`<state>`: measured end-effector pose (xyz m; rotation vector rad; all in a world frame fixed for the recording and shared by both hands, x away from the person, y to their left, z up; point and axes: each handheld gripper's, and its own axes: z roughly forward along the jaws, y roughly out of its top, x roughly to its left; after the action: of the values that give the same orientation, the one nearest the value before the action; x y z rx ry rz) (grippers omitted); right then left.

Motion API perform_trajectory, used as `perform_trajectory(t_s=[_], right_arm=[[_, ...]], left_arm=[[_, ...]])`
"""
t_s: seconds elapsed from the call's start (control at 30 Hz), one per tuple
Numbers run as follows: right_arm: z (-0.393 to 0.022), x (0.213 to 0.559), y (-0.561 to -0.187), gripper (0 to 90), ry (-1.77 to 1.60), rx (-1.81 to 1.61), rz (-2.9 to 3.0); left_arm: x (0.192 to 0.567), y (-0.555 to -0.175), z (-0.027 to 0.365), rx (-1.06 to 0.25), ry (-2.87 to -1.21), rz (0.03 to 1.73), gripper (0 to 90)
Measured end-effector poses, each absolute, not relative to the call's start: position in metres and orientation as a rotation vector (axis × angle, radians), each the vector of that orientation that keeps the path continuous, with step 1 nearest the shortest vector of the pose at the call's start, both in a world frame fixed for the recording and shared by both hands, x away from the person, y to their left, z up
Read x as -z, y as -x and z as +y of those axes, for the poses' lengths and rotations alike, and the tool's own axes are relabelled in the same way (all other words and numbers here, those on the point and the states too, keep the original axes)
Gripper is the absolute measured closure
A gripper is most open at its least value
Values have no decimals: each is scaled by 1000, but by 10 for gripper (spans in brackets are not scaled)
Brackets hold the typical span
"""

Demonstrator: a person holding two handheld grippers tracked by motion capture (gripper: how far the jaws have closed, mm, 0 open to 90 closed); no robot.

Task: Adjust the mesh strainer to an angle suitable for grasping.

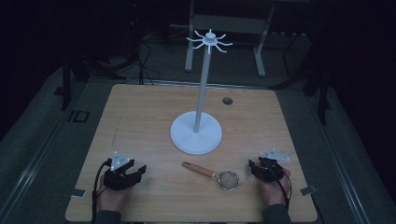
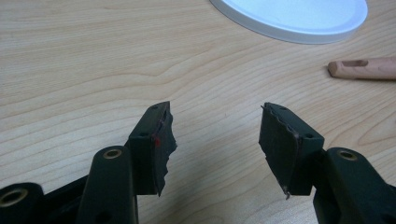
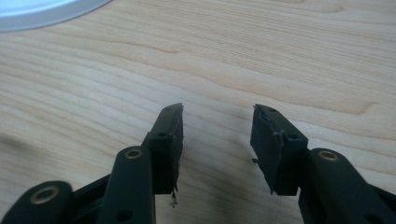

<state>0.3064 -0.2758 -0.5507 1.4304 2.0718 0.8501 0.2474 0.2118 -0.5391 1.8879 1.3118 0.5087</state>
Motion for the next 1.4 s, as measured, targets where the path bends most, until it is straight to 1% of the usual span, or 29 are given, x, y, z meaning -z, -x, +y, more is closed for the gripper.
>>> perform_trajectory(t_s=[0.07,0.13,0.23,0.57,0.9,1.03,1.4], right_arm=[[-271,546,-304,573,-1382,-824,2100],[-271,546,-304,573,-1382,-824,2100],[-260,532,-298,600,-1274,-796,2152],[-240,520,-295,598,-1147,-816,2225],[-218,507,-299,608,-1010,-795,2324],[-207,505,-305,630,-949,-804,2395],[-188,496,-314,626,-874,-759,2484]], left_arm=[[539,-247,212,-513,-1888,1309,443],[538,-247,212,-515,-1886,1310,443],[538,-246,213,-522,-1867,1316,447],[538,-245,213,-528,-1870,1317,447],[539,-246,211,-524,-1873,1314,448],[539,-246,212,-518,-1869,1315,448],[539,-246,213,-514,-1864,1315,448]])
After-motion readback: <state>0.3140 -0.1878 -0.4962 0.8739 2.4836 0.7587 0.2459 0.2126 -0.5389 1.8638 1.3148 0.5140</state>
